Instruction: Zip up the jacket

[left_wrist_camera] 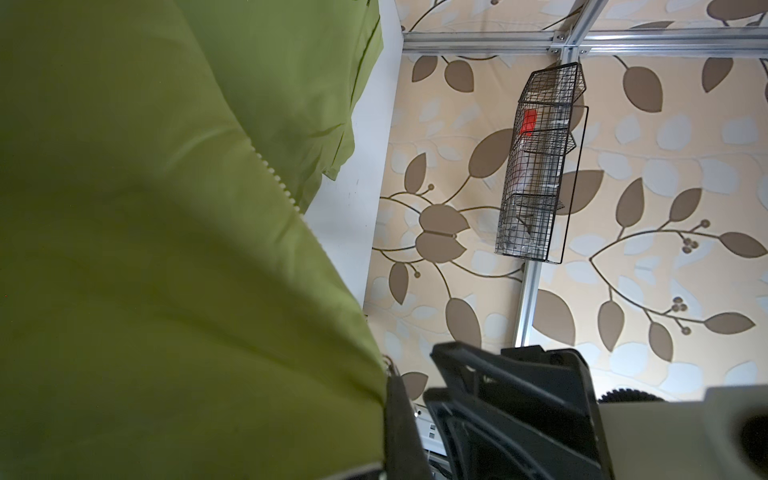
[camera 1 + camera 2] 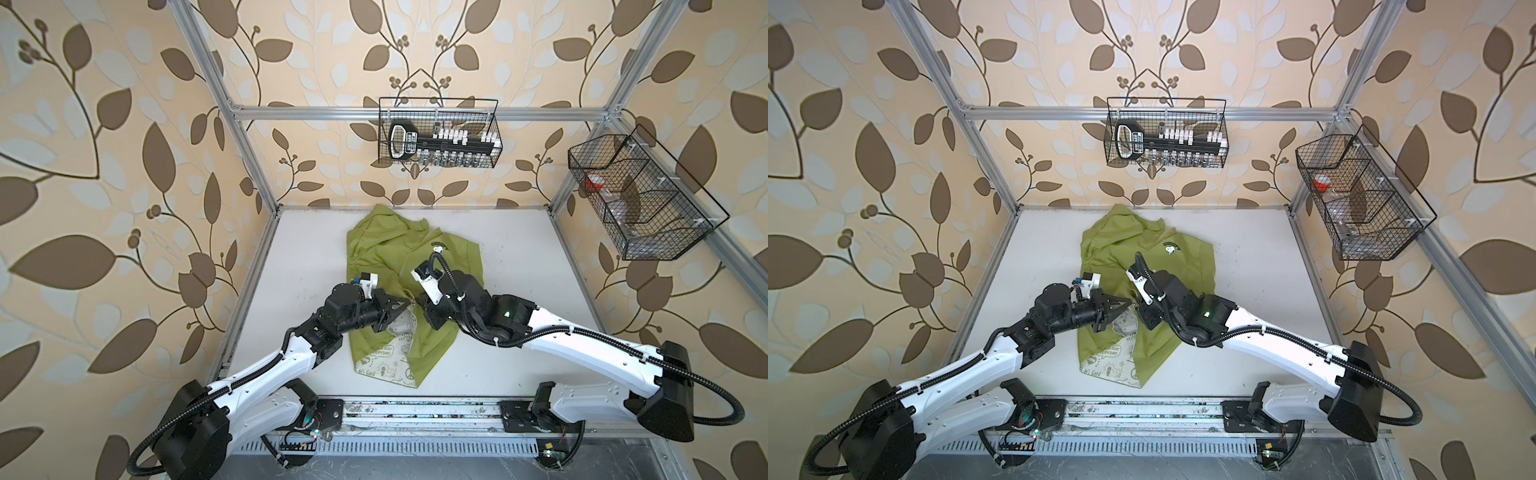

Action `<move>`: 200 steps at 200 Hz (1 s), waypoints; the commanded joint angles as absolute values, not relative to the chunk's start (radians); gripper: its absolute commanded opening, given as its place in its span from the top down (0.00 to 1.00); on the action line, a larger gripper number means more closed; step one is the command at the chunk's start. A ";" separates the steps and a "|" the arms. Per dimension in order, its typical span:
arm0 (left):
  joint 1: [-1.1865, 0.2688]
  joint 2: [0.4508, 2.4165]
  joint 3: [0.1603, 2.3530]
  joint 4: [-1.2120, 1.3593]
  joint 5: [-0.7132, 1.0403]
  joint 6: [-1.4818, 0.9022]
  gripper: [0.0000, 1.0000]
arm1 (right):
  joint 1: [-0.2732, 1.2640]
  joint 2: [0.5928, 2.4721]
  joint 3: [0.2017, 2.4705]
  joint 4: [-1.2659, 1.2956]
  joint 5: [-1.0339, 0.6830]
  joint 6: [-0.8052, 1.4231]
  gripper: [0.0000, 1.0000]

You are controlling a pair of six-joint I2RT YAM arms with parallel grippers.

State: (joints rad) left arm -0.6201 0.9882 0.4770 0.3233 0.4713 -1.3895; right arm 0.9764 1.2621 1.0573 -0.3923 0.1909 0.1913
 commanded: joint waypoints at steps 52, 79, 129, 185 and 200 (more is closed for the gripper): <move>-0.617 0.971 0.489 0.348 0.499 -1.372 1.00 | 0.988 1.253 1.052 -0.396 0.121 0.177 0.55; -0.616 0.969 0.489 0.347 0.500 -1.373 1.00 | 0.996 1.279 1.060 -0.401 0.132 0.173 0.54; -0.616 0.964 0.486 0.344 0.502 -1.371 1.00 | 0.997 1.309 1.066 -0.394 0.127 0.170 0.60; -0.616 0.960 0.483 0.342 0.505 -1.369 1.00 | 0.995 1.313 1.064 -0.388 0.120 0.171 0.70; -0.616 0.959 0.484 0.342 0.503 -1.370 1.00 | 0.992 1.315 1.065 -0.388 0.118 0.173 0.71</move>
